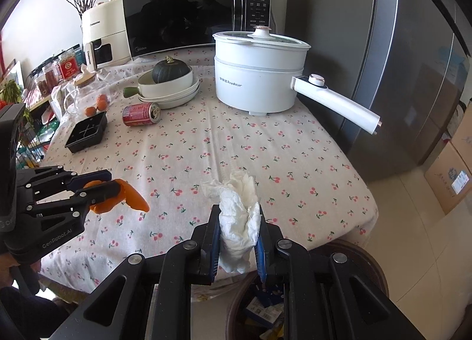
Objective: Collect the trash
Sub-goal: 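Carry the tissue and orange peel over the brown bin with both grippers, then open both grippers to drop the tissue and peel into the bin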
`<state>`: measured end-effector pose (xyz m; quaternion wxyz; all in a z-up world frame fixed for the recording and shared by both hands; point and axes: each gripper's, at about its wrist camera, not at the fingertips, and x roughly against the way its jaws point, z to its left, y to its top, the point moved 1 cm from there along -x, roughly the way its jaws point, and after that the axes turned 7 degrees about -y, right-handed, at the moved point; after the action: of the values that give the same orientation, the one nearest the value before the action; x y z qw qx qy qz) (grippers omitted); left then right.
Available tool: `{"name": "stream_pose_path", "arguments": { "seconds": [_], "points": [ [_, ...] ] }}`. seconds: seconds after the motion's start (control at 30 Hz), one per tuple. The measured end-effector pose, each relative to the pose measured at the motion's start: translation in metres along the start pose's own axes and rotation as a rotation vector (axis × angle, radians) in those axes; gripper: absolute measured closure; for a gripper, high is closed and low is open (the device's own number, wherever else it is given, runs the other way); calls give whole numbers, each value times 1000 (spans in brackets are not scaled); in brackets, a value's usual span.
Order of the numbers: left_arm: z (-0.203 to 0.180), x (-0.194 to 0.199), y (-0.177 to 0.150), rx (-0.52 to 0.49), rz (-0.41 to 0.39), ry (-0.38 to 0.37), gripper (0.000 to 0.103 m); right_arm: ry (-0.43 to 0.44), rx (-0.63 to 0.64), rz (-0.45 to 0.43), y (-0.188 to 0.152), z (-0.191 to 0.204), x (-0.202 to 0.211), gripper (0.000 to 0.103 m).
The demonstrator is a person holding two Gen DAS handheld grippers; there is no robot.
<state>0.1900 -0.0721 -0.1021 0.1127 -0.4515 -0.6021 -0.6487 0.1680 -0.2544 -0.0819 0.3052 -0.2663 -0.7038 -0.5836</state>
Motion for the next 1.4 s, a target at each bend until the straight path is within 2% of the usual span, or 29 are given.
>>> {"name": "stream_pose_path", "arguments": {
  "seconds": [0.3, 0.5, 0.7, 0.97, 1.03, 1.1, 1.13, 1.23, 1.3, 1.4],
  "points": [
    [-58, -1, -5, -53, -3, -146, 82, -33, -43, 11, -44, -41, 22, 83],
    [-116, -15, -5, -143, 4, -234, 82, -67, -65, 17, -76, -76, 39, 83],
    [-157, -37, -9, -198, 31, -286, 82, -114, -93, 67, -114, -111, 44, 83],
    [-175, -67, -15, -198, 76, -328, 80, -159, -152, 111, -149, -149, 47, 83],
    [-174, -72, -16, -187, 90, -328, 72, -167, -156, 124, -155, -154, 47, 83],
    [-172, -73, -16, -169, 105, -304, 30, -173, -161, 138, -158, -158, 45, 83],
    [-169, -70, -16, -160, 92, -281, 25, -175, -162, 143, -159, -159, 44, 83],
    [-159, -64, -13, -132, 94, -248, 22, -176, -160, 152, -159, -158, 41, 83],
    [-148, -59, -11, -101, 94, -221, 14, -176, -152, 156, -157, -155, 39, 83],
    [-133, -51, -10, -65, 93, -192, 10, -175, -141, 169, -156, -150, 34, 83]
  ]
}}
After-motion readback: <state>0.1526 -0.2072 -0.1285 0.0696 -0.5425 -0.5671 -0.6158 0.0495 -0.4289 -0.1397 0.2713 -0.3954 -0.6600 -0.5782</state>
